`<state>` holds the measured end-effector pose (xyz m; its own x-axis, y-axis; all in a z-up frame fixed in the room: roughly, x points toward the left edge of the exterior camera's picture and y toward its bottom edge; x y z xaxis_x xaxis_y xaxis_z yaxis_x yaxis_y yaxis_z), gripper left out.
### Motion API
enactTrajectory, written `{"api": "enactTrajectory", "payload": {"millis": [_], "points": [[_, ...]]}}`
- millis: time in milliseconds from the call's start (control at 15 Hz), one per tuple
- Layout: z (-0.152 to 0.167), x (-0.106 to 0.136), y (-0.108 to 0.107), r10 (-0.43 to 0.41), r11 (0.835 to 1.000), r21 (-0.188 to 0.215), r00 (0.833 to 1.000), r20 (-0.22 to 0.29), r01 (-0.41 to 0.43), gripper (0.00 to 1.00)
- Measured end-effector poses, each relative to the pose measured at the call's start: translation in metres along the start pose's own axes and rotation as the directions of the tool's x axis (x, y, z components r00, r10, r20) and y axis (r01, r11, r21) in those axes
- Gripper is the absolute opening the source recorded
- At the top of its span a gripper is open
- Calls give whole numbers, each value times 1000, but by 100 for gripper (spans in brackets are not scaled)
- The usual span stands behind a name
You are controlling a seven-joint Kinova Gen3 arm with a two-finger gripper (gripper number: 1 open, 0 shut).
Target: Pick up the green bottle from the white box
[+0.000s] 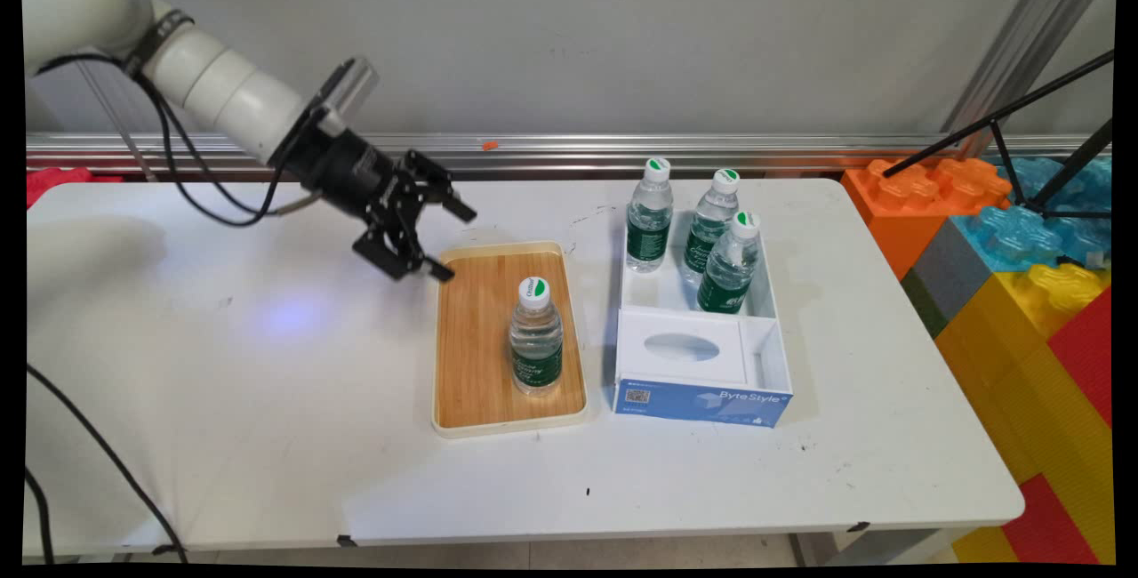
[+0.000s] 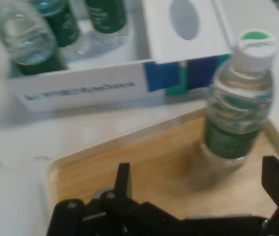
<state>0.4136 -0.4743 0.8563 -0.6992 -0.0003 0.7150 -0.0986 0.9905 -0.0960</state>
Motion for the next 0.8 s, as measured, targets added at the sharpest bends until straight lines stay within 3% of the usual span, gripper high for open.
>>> {"api": "enactTrajectory", "payload": {"millis": [400, 800], "points": [[5, 11, -52, 24, 996, 91, 999, -31, -21, 100], [42, 20, -93, -10, 995, 103, 997, -72, 17, 100]]}}
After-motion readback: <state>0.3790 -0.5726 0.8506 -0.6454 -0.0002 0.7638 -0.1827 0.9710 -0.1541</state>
